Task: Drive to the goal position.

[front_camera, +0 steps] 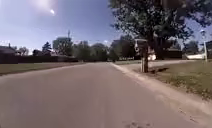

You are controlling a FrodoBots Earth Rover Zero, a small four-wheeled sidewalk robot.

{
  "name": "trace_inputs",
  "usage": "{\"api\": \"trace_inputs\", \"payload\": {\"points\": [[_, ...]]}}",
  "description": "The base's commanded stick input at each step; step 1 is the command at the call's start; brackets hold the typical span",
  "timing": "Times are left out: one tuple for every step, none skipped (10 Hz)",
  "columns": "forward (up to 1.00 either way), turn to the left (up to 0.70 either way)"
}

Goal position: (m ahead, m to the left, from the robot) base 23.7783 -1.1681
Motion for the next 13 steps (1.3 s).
{"api": "trace_inputs", "payload": {"points": [[1.00, 0.00], [1.00, 0.00], [1.00, 0.00], [1.00, 0.00], [1.00, 0.00], [1.00, 0.00], [1.00, 0.00], [1.00, 0.00], [1.00, 0.00], [1.00, 0.00], [1.00, 0.00], [1.00, 0.00], [1.00, 0.00]]}}
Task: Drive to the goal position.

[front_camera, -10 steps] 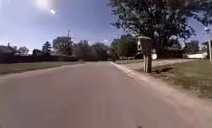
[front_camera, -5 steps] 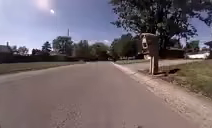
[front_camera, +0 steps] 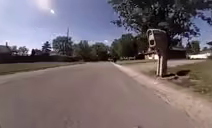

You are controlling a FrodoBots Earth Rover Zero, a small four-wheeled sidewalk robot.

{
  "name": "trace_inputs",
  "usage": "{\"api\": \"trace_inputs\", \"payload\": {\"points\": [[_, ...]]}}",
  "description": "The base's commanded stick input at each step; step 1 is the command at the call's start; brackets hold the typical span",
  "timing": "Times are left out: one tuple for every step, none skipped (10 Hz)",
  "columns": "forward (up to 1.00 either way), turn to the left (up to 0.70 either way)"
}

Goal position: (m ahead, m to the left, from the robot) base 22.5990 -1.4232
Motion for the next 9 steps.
{"api": "trace_inputs", "payload": {"points": [[1.00, 0.00], [1.00, 0.00], [1.00, 0.00], [1.00, 0.00], [1.00, 0.00], [1.00, 0.00], [1.00, 0.00], [1.00, 0.00], [1.00, 0.00]]}}
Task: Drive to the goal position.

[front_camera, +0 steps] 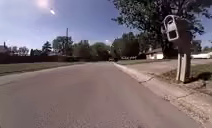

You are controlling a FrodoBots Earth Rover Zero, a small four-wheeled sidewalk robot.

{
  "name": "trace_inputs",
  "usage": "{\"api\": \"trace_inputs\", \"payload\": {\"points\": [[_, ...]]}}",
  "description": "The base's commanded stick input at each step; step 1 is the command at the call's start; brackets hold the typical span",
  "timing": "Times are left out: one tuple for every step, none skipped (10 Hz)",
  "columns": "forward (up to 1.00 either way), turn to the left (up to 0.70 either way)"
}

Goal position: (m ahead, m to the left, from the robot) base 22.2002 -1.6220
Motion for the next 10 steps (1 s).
{"api": "trace_inputs", "payload": {"points": [[1.00, 0.00], [1.00, 0.00], [1.00, 0.00], [1.00, 0.00], [1.00, 0.00], [1.00, 0.00], [1.00, 0.00], [1.00, 0.00], [1.00, 0.00], [1.00, 0.00]]}}
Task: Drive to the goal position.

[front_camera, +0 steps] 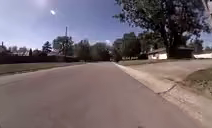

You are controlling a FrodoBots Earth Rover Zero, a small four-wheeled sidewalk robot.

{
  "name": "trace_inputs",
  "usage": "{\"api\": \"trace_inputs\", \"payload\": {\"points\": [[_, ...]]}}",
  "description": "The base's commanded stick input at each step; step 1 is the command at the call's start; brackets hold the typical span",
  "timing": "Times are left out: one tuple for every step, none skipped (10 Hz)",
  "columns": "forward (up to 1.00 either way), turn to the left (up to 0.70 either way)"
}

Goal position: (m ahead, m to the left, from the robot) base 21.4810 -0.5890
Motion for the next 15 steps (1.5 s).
{"api": "trace_inputs", "payload": {"points": [[1.00, 0.00], [1.00, 0.00], [1.00, 0.00], [1.00, 0.00], [1.00, 0.00], [1.00, 0.00], [1.00, 0.00], [1.00, 0.00], [1.00, 0.00], [1.00, 0.00], [1.00, 0.00], [1.00, 0.00], [0.88, 0.00], [0.85, 0.00], [0.85, 0.00]]}}
